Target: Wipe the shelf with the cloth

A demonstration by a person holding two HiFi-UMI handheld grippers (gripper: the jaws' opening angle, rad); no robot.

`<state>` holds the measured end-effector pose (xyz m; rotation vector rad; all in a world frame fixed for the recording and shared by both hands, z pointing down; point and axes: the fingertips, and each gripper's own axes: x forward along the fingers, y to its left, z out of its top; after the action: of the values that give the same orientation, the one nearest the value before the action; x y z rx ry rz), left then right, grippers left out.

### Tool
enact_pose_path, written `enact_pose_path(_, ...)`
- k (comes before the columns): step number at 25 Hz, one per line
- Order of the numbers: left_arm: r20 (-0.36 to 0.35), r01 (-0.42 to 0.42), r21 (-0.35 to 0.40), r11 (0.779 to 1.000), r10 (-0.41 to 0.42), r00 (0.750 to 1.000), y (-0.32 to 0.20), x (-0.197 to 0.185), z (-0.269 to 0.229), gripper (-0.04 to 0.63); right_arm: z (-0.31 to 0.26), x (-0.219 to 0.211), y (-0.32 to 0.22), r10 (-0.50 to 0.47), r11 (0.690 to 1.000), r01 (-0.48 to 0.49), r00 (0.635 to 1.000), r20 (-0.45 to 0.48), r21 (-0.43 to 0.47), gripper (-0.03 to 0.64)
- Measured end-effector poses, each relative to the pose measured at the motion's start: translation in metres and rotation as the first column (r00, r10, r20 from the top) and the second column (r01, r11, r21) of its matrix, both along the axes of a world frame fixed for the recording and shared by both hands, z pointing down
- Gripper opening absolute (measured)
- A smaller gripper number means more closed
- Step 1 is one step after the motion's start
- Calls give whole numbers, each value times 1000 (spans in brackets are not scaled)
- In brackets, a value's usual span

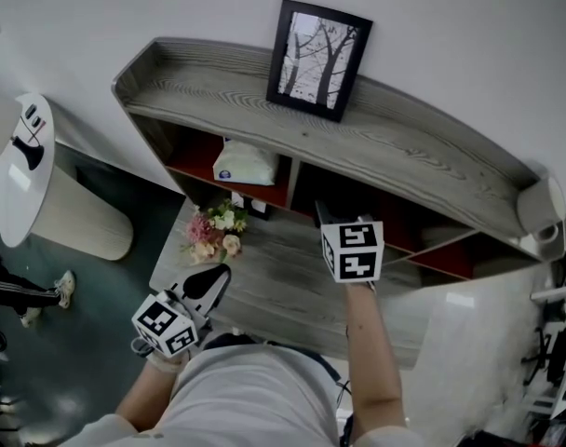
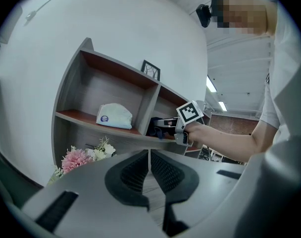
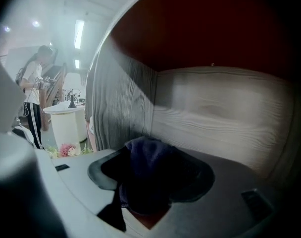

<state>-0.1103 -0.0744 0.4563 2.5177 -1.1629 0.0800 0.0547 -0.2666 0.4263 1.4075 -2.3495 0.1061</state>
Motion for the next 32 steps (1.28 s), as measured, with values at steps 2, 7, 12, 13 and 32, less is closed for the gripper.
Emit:
enact_pose_path(2,1,-3,-3,1000,3,1000,0,4,1,17,-7,3,3,3,1000,-3,1000,6,21,238)
enact_pose_path(7,2,-15,-4,1000,15,1000,0,12,1,17,-14,8,12,-15,1000,14,1000,24,22,239)
enact_pose_path(12,5,-17,-6,1000,17,1000,1,14,2,17,-5,-4,20,-74,997,74,997,-37,-5,230)
enact_pose_path(13,6,-18,-6,1000,18,1000,1,14,2,17,0,-7,21,-82,997,81,994,-71,-16,217)
enact_pose_path(32,-2,-26,-12,1000,26,1000,-4,14,5,17,41,-30,-8,-154,984,126,958,-244,-128,118)
